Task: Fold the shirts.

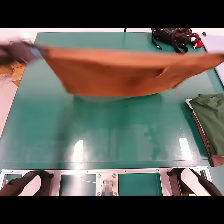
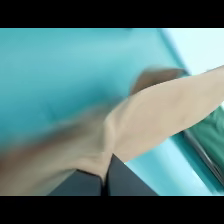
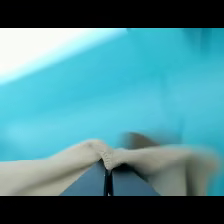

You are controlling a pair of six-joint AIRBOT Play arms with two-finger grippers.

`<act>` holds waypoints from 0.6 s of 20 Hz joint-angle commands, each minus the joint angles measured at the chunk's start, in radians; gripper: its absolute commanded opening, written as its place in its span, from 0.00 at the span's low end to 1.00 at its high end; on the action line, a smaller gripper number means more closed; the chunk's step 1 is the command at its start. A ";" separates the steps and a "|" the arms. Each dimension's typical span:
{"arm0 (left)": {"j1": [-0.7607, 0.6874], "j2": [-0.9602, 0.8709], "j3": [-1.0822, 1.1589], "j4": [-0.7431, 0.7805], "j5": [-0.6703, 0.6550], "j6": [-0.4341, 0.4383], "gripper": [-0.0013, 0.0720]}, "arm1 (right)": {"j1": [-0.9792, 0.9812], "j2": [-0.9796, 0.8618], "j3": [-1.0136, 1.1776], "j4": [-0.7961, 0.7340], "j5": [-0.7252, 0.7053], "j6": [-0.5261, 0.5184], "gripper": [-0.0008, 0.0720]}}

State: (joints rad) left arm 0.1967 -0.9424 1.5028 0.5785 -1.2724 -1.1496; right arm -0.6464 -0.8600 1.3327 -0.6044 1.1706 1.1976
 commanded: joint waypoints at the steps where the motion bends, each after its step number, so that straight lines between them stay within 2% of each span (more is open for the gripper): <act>1: 0.002 0.081 0.373 0.026 -0.023 -0.034 0.05 | 0.001 0.251 0.142 0.009 -0.188 0.083 0.03; 3: 0.002 0.081 0.537 0.072 -0.029 -0.071 0.05 | 0.001 0.333 0.189 -0.011 -0.250 0.086 0.03; 5: 0.002 0.081 0.607 0.143 -0.033 -0.105 0.05 | 0.001 0.368 0.227 -0.043 -0.254 0.088 0.03; 9: 0.002 0.080 0.552 0.265 -0.081 -0.144 0.05 | 0.002 0.357 0.217 -0.076 -0.220 0.112 0.03; 12: 0.002 0.031 0.435 0.271 -0.082 -0.137 0.05 | 0.003 0.304 0.094 -0.056 -0.158 0.110 0.03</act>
State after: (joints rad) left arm 0.1974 -0.8806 2.0014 0.7998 -1.3407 -1.2774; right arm -0.6453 -0.5293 1.4994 -0.6598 0.9699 1.3006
